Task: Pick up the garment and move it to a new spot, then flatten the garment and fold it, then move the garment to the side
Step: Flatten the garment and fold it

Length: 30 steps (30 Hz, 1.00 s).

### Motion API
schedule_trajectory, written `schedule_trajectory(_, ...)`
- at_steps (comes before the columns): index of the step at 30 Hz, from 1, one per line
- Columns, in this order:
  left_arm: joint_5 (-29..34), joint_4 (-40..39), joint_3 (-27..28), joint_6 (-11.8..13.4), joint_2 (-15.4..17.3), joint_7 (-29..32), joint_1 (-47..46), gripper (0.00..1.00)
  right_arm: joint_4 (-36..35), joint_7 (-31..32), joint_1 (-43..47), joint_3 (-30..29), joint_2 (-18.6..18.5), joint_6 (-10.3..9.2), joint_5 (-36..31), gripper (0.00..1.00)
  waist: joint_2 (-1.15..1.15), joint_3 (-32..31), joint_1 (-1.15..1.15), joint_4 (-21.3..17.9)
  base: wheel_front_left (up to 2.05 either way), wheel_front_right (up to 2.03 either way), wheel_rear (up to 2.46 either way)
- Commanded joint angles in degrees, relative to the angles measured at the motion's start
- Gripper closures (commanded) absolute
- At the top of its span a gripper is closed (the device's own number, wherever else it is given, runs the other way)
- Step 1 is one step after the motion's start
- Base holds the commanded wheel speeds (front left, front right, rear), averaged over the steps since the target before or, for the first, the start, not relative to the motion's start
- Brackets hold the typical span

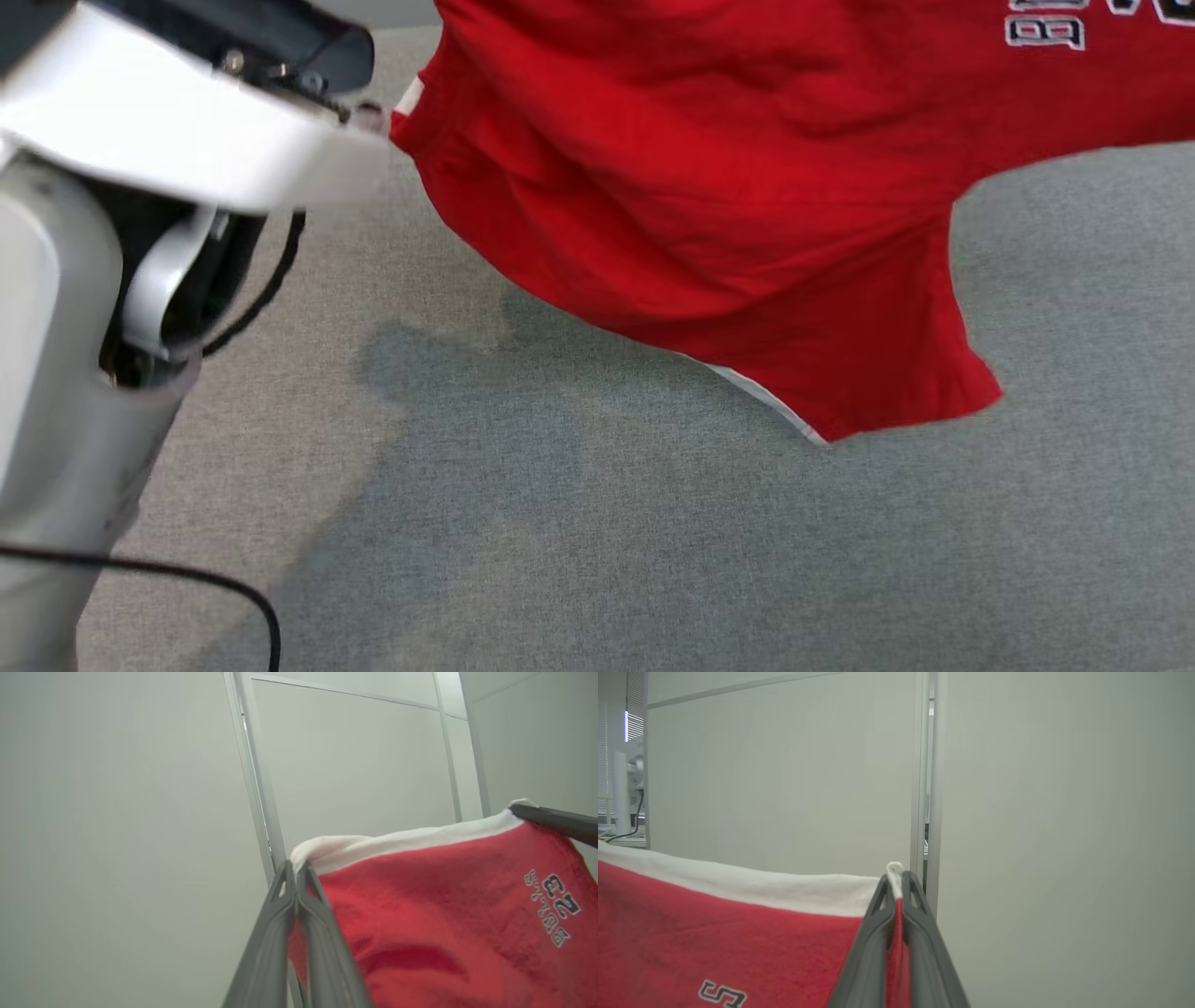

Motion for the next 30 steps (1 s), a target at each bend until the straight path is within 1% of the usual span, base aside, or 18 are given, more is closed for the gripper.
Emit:
schedule_trajectory(1,-0.3,2.2,0.0,-0.6,-0.3,-0.5,-2.0,1.00,2.0,0.2,-1.8,0.4,-0.3,-0.01,0.3,1.00,0.00,1.3,0.00,0.3,0.00,0.00,0.00)
schedule_trajectory(4,-1.0,10.3,-0.3,-2.3,-2.3,-1.6,-6.2,1.00,8.7,-0.3,-7.0,2.5,-0.4,-0.01,0.4,1.00,0.00,3.4,0.00,0.6,0.00,0.00,0.00)
schedule_trajectory(9,-1.3,27.1,-0.8,-5.1,-6.1,-3.9,-15.6,1.00,22.9,-2.7,-17.6,5.9,0.6,-0.02,1.0,1.00,0.00,6.6,0.00,1.2,0.00,0.00,0.00)
schedule_trajectory(14,-0.5,44.2,-0.3,-7.3,-8.4,-8.8,-24.0,1.00,37.6,-9.7,-27.6,8.5,3.1,-0.04,0.5,1.00,0.00,8.2,0.00,0.7,0.00,0.00,0.00)
schedule_trajectory(19,-1.2,59.1,-0.2,-9.4,-10.7,-12.6,-28.1,1.00,52.1,-15.5,-34.0,11.5,6.3,-0.10,-0.3,1.00,0.00,8.9,0.00,-0.2,0.00,0.00,0.00)
schedule_trajectory(20,-1.2,59.1,-0.2,-9.4,-10.7,-12.6,-28.1,1.00,52.1,-15.5,-34.0,11.5,6.3,-0.10,-0.3,1.00,0.00,8.9,0.00,-0.2,0.00,0.00,0.00)
schedule_trajectory(22,-1.7,63.7,-0.6,-10.7,-12.0,-13.7,-29.0,1.00,56.4,-16.9,-35.8,12.7,7.7,-0.09,0.3,1.00,0.00,9.2,0.00,-0.2,0.00,0.00,0.00)
schedule_trajectory(25,-2.2,68.2,-1.2,-12.5,-14.0,-15.7,-29.6,1.00,60.2,-18.2,-36.7,15.3,8.7,-0.08,1.9,1.00,0.00,10.6,0.00,-0.1,0.00,0.00,0.00)
schedule_trajectory(27,-2.4,69.8,-1.9,-13.6,-15.0,-17.7,-28.4,1.00,60.8,-19.0,-35.4,17.7,8.3,-0.03,3.1,1.00,0.00,11.3,0.00,0.2,0.00,0.00,0.00)
schedule_trajectory(28,-2.8,70.1,-1.7,-13.8,-15.2,-19.0,-27.4,1.00,60.2,-19.2,-34.4,18.9,8.4,-0.02,4.6,1.00,0.00,11.8,0.00,0.1,0.00,0.00,0.00)
schedule_trajectory(30,-2.0,70.3,-2.9,-14.4,-15.8,-20.7,-23.8,1.00,58.5,-19.6,-30.9,21.2,7.4,-0.02,7.4,1.00,0.00,12.0,0.00,0.5,0.00,0.00,0.00)
